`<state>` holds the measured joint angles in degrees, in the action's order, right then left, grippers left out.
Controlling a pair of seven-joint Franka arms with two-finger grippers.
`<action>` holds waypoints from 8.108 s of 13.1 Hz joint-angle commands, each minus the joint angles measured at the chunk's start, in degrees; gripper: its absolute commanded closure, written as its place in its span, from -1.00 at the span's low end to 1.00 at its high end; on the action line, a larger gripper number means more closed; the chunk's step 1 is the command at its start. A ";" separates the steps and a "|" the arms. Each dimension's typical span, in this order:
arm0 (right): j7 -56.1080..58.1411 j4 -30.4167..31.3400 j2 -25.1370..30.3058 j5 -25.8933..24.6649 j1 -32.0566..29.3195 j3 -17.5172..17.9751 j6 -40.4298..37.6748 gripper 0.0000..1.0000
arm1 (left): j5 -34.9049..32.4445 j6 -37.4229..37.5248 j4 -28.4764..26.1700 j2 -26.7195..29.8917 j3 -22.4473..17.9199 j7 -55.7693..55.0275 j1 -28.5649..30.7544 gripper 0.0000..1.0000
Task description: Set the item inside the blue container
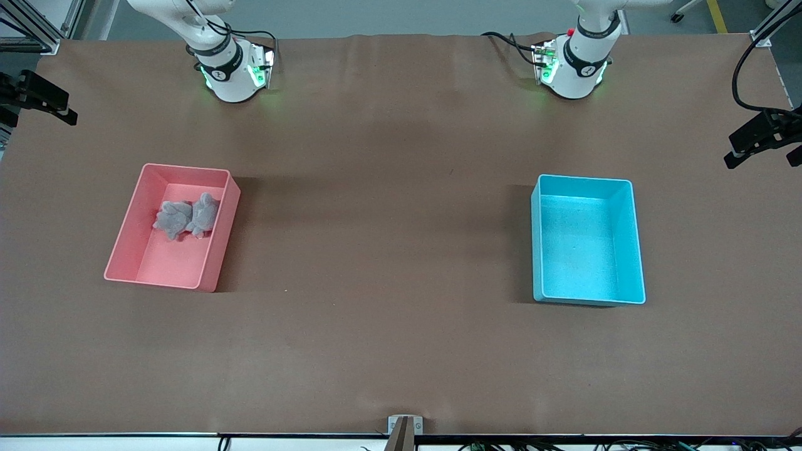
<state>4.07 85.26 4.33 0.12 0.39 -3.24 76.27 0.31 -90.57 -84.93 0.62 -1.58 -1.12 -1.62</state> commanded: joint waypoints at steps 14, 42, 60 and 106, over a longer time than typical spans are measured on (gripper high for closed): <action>0.42 -0.45 0.24 -0.48 0.31 -0.37 0.02 -1.00 | 0.13 -0.05 -0.50 -0.09 -0.18 0.24 0.04 -1.00; -6.00 41.37 -17.42 1.98 -6.37 -0.63 48.78 -1.00 | -0.31 -0.14 -0.23 -2.29 -0.18 0.94 -0.48 -1.00; -5.91 42.44 -24.28 3.30 -7.78 -0.72 53.81 -1.00 | -0.84 4.70 -0.50 -8.00 1.40 0.68 -1.10 -1.00; -95.38 0.96 -48.72 11.58 45.13 -0.63 58.29 -1.00 | 2.50 6.55 -1.20 -10.20 4.74 -1.26 -1.54 -1.00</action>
<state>-90.41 87.40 -43.96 14.02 44.82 -3.19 134.73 1.70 -83.35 -86.34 -8.62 2.96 -1.71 -3.01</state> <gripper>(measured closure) 0.551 0.000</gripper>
